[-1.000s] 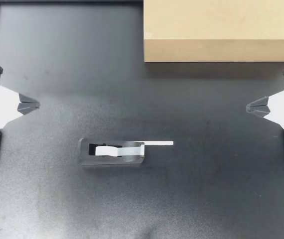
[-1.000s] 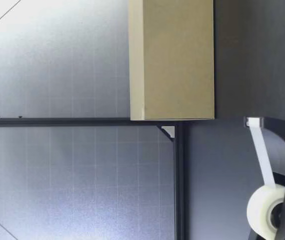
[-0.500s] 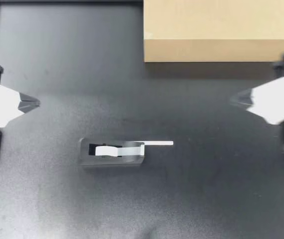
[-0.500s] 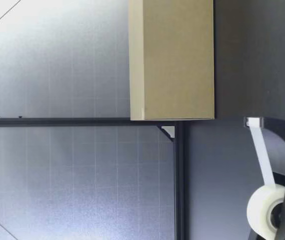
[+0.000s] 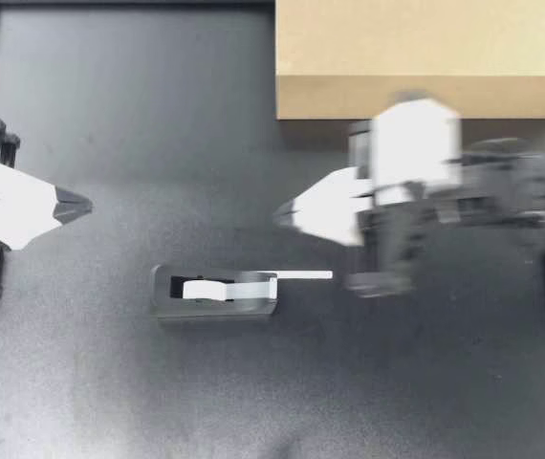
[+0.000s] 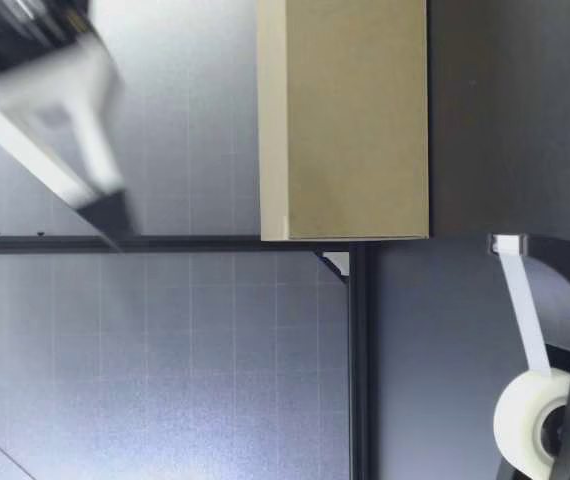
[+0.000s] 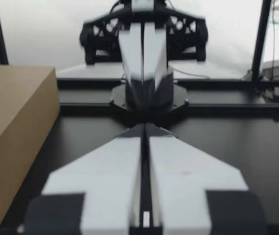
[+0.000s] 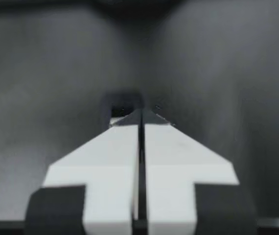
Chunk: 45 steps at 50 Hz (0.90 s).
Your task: Cut a small piece of tape from the tape dispenser then place it on the cardboard box's edge.
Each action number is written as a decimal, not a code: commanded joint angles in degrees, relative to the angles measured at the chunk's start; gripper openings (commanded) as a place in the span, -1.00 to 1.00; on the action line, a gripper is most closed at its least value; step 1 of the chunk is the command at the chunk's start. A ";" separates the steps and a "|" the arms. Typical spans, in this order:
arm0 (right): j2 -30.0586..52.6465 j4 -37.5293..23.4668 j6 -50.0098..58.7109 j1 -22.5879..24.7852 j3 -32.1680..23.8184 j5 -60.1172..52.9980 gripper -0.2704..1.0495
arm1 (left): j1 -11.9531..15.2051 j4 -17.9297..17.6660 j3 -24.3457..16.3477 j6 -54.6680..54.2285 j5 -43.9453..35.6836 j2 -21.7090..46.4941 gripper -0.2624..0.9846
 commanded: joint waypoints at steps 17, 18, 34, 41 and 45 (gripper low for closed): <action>16.26 2.46 -0.88 0.00 -21.53 30.85 -0.75 | 0.18 0.00 0.44 0.09 -0.53 0.26 -0.76; 16.70 2.72 -1.05 0.18 -22.15 31.99 -0.75 | 0.18 0.00 0.53 0.09 -0.53 0.35 -0.76; 23.99 21.09 -16.61 -5.98 -28.92 45.35 -0.75 | 0.09 0.00 1.32 -0.09 -0.53 0.44 -0.76; 26.28 34.19 -29.27 -10.20 -30.76 50.98 -0.75 | 0.18 -0.09 1.58 -0.26 -0.53 0.35 -0.76; 27.95 40.08 -32.78 -12.57 -31.73 54.05 -0.75 | 0.18 -0.09 1.67 -0.26 -0.53 0.35 -0.76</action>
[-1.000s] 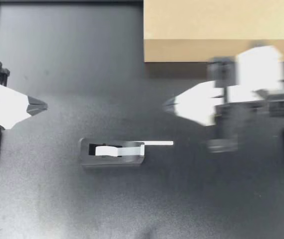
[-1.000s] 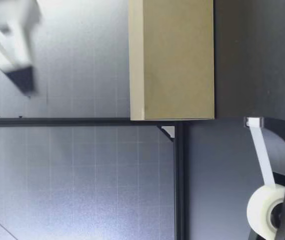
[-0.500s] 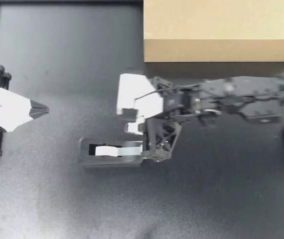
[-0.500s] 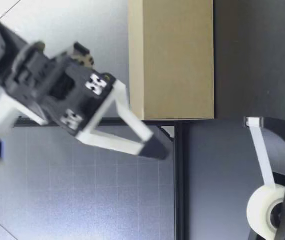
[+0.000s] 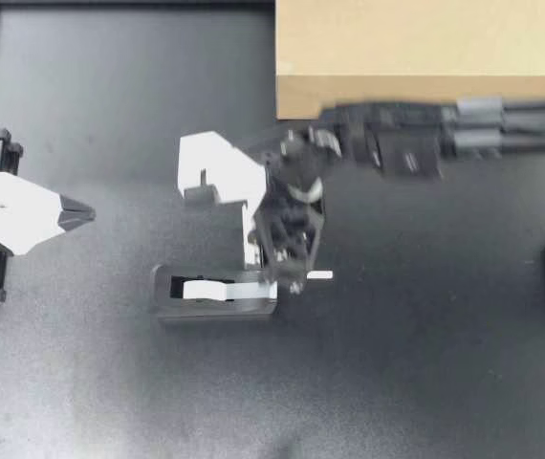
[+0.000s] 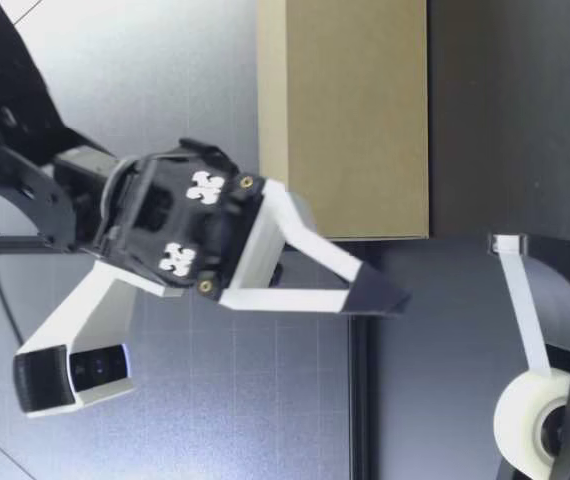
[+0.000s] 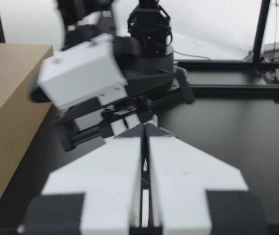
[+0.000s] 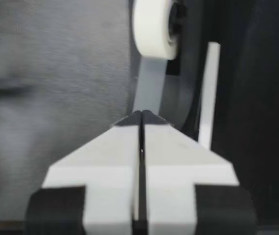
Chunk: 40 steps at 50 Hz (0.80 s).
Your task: Cut a small piece of tape from the tape dispenser then place it on the cardboard box's edge.
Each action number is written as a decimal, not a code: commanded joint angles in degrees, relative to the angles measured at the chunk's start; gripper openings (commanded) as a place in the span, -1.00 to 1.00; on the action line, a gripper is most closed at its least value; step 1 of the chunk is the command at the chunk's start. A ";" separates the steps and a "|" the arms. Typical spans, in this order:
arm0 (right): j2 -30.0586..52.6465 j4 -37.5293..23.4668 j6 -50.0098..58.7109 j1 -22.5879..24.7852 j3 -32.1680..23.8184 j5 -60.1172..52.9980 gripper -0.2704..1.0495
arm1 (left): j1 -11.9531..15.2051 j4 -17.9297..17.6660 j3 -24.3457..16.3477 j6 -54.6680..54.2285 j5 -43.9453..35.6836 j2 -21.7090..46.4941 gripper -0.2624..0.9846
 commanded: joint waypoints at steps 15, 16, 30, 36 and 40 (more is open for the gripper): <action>7.56 10.63 -1.76 -5.80 -8.35 13.18 -0.56 | 0.09 -0.09 -0.18 -0.26 -0.53 0.26 -0.76; 7.91 10.63 -1.58 -5.80 -8.79 13.80 -0.52 | 0.09 -0.09 -0.18 -0.26 -0.53 0.35 -0.76; 12.30 10.11 0.09 -5.71 -12.92 16.44 0.10 | 0.09 -0.09 0.70 -0.26 -0.53 0.35 -0.76; 13.10 10.63 0.70 -5.71 -12.83 16.87 0.07 | 0.09 -0.09 1.05 -0.26 -0.53 0.35 -0.76; 13.62 10.99 1.32 -5.54 -12.83 17.40 0.07 | 0.09 -0.09 1.05 -0.26 -0.53 0.35 -0.76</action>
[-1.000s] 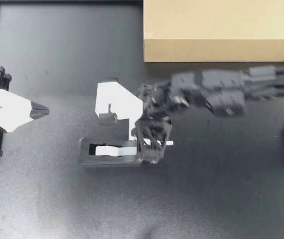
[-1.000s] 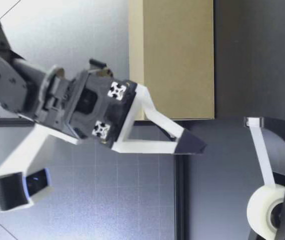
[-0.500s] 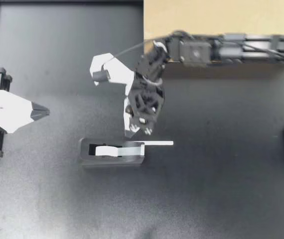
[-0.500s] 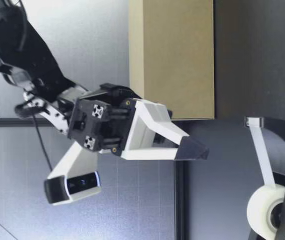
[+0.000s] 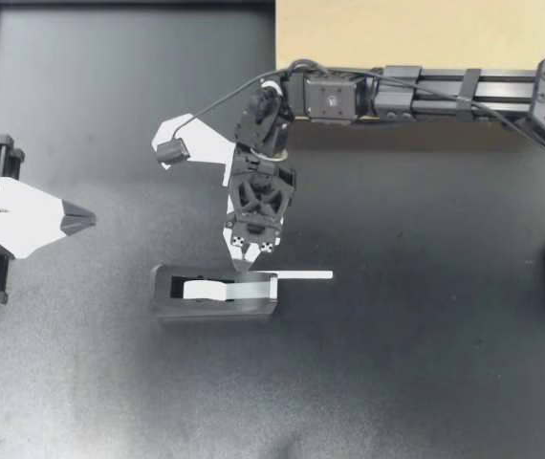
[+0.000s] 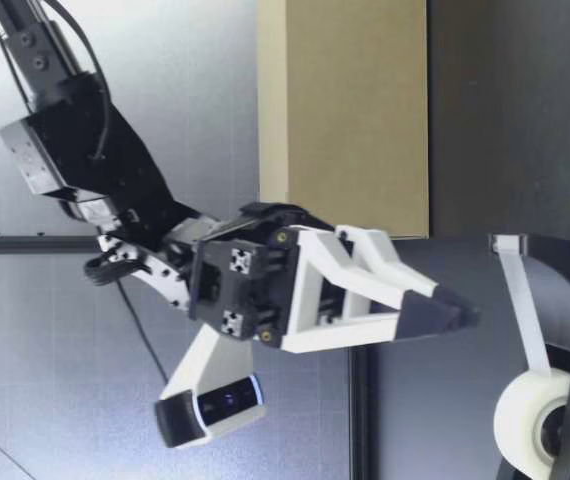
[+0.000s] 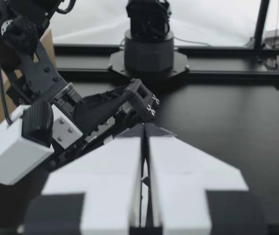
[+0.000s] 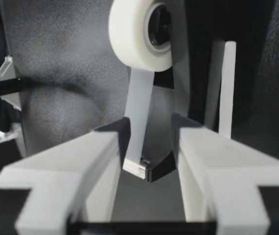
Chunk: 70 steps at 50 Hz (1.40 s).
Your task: Cut a small piece of tape from the tape dispenser then place it on the cardboard box's edge.
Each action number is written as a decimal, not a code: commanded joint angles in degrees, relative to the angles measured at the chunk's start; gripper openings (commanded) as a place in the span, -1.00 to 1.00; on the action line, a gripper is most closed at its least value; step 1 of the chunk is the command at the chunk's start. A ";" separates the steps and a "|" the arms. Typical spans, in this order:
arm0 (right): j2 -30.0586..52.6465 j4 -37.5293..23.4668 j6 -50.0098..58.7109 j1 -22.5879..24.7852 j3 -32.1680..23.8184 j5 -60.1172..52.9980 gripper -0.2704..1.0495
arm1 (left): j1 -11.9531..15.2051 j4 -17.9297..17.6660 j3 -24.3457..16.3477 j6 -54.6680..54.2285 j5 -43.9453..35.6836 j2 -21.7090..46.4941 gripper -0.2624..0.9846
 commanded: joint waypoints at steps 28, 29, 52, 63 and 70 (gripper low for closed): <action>0.70 0.79 2.55 2.46 -1.05 2.90 0.06 | 0.00 -0.09 -1.05 0.00 -0.53 0.35 -0.76; 0.62 0.79 2.55 2.55 -1.05 2.90 0.06 | 0.00 -0.09 -1.14 0.00 -0.53 0.35 -0.76; -0.35 -0.26 2.90 2.81 -1.05 1.67 -0.44 | 0.09 -0.18 -1.58 0.00 -0.62 0.35 -0.76; -1.32 -0.44 2.99 2.81 -1.05 1.32 -0.67 | 0.09 -0.09 -1.58 0.00 -0.79 0.35 -0.76; -2.37 -0.26 3.08 2.81 -1.05 1.41 -0.69 | 0.00 -0.09 -1.67 0.00 -0.79 0.35 -0.76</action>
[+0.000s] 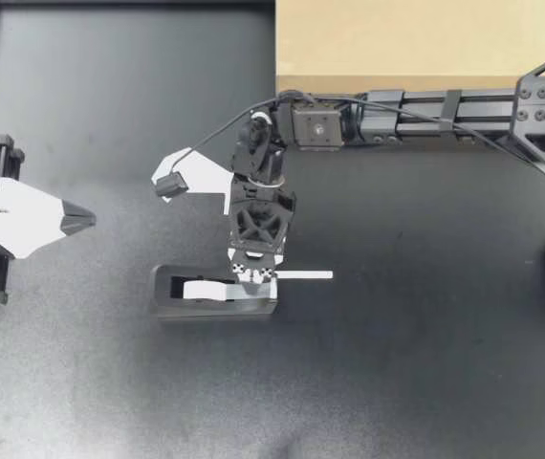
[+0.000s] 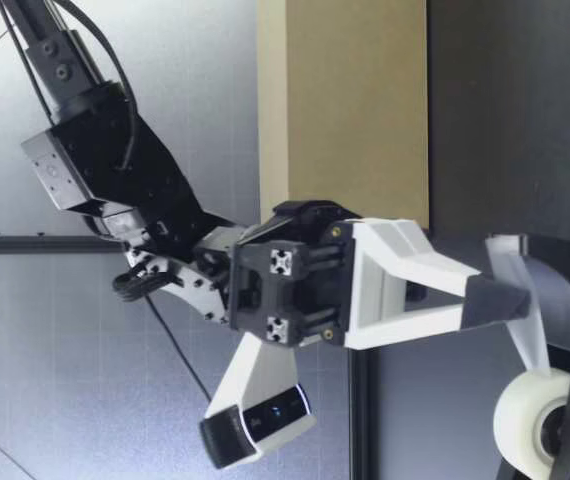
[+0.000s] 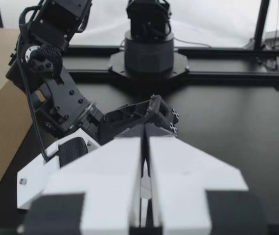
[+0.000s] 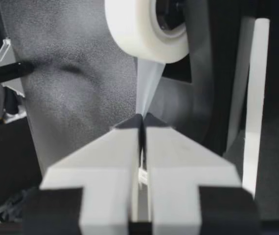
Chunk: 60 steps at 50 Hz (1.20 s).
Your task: Cut a small piece of tape from the tape dispenser then place it on the cardboard box's edge.
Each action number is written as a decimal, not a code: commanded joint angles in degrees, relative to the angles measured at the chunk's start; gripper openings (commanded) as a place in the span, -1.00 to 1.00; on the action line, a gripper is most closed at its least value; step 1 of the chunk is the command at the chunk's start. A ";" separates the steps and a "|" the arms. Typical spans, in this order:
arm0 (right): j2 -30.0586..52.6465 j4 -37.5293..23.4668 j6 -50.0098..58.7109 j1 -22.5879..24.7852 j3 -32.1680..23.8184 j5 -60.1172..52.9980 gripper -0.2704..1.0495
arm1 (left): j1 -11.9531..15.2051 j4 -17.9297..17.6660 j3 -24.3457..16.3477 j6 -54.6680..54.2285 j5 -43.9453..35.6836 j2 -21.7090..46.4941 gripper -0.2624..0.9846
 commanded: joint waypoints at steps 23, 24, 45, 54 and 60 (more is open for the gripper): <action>-7.82 0.62 0.62 0.18 2.64 0.18 -0.69 | 0.18 0.00 -1.67 0.00 -1.05 0.35 -0.76; -8.17 0.62 0.62 0.18 2.99 0.00 -0.69 | 0.18 0.00 -1.58 0.00 -1.05 0.35 -0.76; -14.50 0.44 0.44 -0.97 12.66 -3.43 -0.70 | 0.18 0.00 -1.67 0.00 -1.23 0.35 -0.76; -15.73 0.44 0.26 -1.67 15.64 -4.48 -0.70 | 0.09 0.00 -1.58 0.00 -1.23 0.35 -0.76; -16.08 0.44 0.00 -1.58 16.44 -4.66 -0.69 | 0.18 0.00 -1.67 0.00 -1.23 0.35 -0.76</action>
